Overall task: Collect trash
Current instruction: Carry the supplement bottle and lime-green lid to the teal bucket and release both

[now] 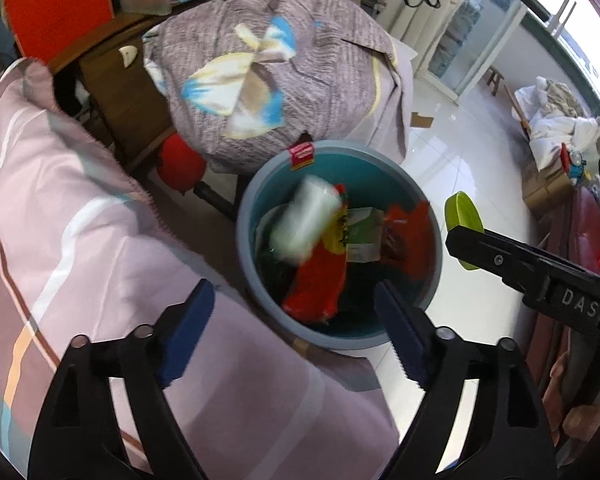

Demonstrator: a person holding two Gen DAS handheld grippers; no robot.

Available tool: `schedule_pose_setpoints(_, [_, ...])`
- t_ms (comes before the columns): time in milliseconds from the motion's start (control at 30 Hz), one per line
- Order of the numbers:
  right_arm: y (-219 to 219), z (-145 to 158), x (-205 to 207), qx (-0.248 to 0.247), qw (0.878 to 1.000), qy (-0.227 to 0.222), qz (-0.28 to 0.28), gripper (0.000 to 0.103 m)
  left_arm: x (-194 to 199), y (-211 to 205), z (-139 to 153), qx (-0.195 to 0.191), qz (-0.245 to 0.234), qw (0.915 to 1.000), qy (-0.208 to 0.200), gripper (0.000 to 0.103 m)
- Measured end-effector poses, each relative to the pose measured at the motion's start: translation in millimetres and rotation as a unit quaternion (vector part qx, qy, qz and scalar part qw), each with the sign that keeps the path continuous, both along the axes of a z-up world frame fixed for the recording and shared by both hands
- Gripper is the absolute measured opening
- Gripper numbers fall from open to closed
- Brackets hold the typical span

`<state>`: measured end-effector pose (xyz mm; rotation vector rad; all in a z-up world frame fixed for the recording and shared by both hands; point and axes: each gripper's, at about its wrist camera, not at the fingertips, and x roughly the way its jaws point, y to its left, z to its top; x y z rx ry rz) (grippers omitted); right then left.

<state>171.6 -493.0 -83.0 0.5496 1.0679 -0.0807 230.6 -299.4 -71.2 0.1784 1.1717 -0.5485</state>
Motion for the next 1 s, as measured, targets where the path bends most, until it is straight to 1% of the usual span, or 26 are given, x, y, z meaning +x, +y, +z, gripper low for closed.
schedule_pose_setpoints(100, [2.8, -2.2, 2.3, 0.0, 1.0, 0.002, 0.003, 0.053, -1.1, 12.2, 0.8, -0.003, 0.011, 0.9999, 0.003, 0.093])
schedule_pose_setpoints(300, [10.3, -4.1, 8.6, -0.006, 1.0, 0.009, 0.013, 0.054, -5.1, 28.9, 2.4, -0.008, 0.027, 0.9996, 0.007, 0.095])
schedule_pose_setpoints(500, [22.1, -7.2, 22.2, -0.016, 0.999, 0.015, 0.026, 0.054, -9.3, 35.8, 0.1, -0.003, 0.03, 0.9995, 0.008, 0.096])
schedule_pose_setpoints(533, [23.0, -7.0, 23.2, -0.015, 0.999, 0.015, 0.026, 0.055, -9.1, 37.0, -0.4, -0.003, 0.03, 0.9995, 0.009, 0.096])
schedule_pose_setpoints(600, [25.5, -6.6, 26.2, -0.012, 0.999, 0.013, 0.028, 0.071, -8.5, 39.7, 0.1, -0.003, 0.032, 0.9994, 0.009, 0.096])
schedule_pose_setpoints(700, [29.4, -4.8, 27.1, -0.014, 0.999, 0.01, 0.03, 0.072, -7.8, 42.9, 0.8, -0.006, 0.036, 0.9993, 0.009, 0.096])
schedule_pose_setpoints(933, [30.7, -6.5, 20.8, -0.009, 0.999, 0.02, 0.025, 0.077, -10.0, 48.4, 1.7, -0.007, 0.042, 0.999, 0.01, 0.096])
schedule_pose_setpoints(1000, [31.5, -4.3, 17.7, -0.014, 0.999, 0.02, 0.023, 0.078, -11.7, 49.3, 2.2, -0.007, 0.042, 0.999, 0.01, 0.096])
